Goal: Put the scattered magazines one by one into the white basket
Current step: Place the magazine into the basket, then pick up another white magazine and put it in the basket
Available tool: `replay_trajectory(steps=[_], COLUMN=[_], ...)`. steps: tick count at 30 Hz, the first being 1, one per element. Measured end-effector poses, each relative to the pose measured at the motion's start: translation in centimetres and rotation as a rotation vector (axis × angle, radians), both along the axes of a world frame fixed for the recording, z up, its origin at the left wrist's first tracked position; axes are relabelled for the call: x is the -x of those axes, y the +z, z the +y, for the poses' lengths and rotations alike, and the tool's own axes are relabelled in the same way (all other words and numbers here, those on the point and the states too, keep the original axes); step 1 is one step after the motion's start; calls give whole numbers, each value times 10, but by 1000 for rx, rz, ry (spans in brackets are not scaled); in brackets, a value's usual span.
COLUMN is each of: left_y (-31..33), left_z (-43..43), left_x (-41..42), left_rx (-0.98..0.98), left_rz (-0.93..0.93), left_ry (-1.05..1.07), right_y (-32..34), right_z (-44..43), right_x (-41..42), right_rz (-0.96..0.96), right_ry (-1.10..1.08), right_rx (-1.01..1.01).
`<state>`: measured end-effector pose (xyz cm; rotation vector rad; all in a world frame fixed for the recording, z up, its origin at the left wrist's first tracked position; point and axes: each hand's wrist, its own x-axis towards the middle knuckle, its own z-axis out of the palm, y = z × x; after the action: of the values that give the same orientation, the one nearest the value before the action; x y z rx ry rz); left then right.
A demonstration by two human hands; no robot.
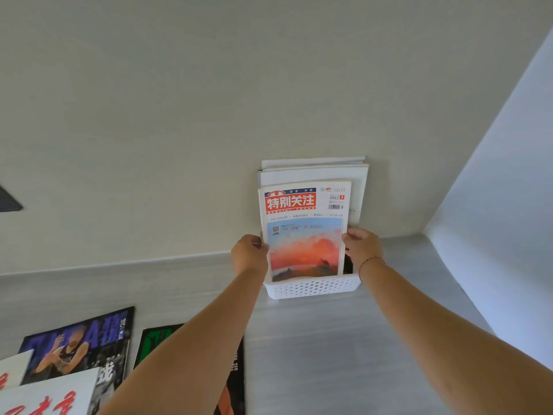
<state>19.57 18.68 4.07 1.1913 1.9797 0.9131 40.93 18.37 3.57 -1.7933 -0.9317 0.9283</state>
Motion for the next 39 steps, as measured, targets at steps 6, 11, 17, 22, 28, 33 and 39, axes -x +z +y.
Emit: replay_trajectory(steps=[6, 11, 17, 22, 28, 33, 39], left_y=[-1, 3, 0, -8, -16, -26, -51], left_z=[6, 13, -7, -49, -95, -133, -188], left_x=[1, 4, 20, 66, 148, 232, 330], left_rx=[18, 86, 48, -2, 24, 64, 121], left_rz=[7, -118, -162, -160, -122, -9, 47], left_ry=[-44, -24, -14, 25, 104, 165, 157], right_y=[3, -2, 10, 18, 3, -10, -36], right_z=[-2, -14, -35, -69, -100, -124, -170], right_x=[8, 21, 37, 87, 174, 254, 349], right_rz=[-58, -98, -194, -207, 4, 6, 164], right_ry=[3, 93, -119, -134, 141, 314, 359], right_rx=[58, 213, -25, -215, -19, 173, 320])
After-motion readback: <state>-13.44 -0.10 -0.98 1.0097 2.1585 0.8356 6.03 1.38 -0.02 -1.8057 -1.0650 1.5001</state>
